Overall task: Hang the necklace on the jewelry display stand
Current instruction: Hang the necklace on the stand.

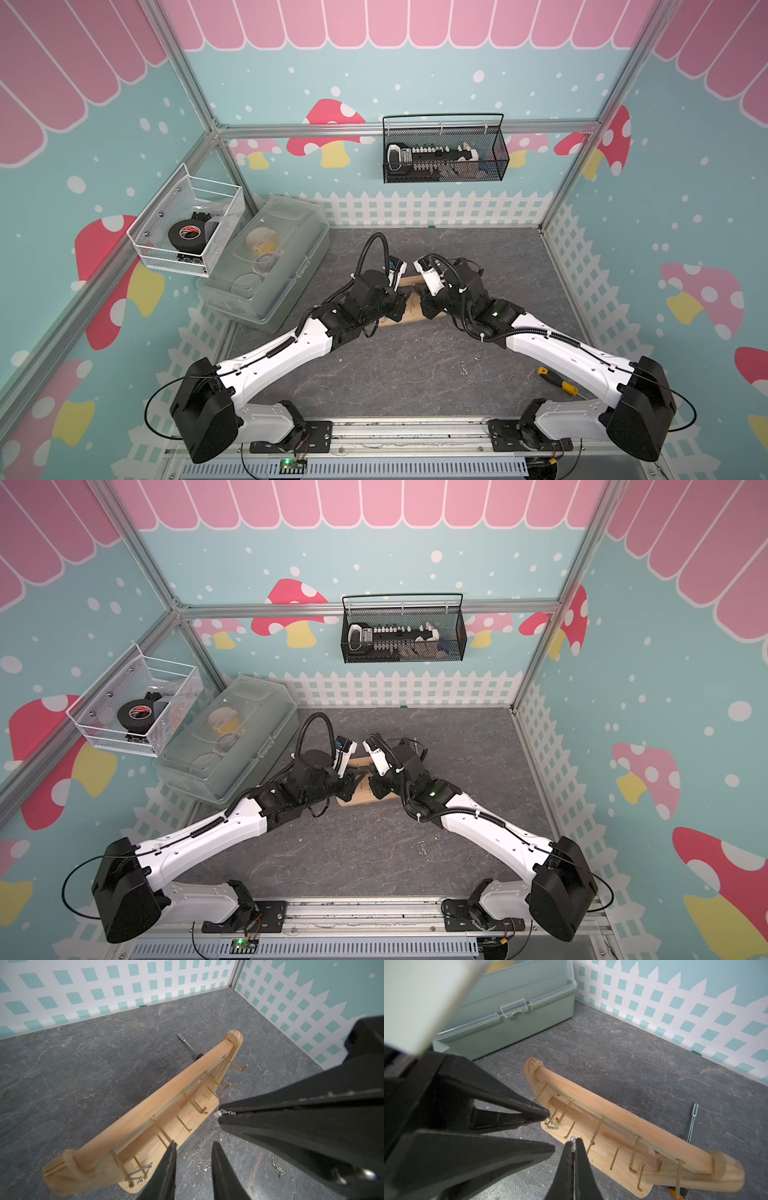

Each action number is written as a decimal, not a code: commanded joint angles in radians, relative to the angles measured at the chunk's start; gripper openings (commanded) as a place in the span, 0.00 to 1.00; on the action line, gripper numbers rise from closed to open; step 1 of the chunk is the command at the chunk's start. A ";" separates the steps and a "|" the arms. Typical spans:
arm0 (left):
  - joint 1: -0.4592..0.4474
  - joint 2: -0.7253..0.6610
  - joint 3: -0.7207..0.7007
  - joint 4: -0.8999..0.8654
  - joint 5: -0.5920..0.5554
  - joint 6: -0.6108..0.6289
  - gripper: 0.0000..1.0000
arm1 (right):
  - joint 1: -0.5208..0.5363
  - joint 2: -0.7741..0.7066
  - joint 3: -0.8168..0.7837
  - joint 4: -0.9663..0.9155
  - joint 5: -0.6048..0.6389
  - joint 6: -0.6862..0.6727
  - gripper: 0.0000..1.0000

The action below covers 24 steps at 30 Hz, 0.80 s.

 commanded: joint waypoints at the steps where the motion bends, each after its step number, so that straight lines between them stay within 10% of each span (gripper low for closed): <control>1: -0.015 0.024 -0.003 0.037 -0.013 0.011 0.28 | -0.005 -0.031 0.034 -0.026 -0.021 0.000 0.03; 24: -0.039 0.006 -0.006 0.073 -0.079 0.019 0.27 | -0.006 -0.051 0.051 -0.063 -0.063 0.001 0.02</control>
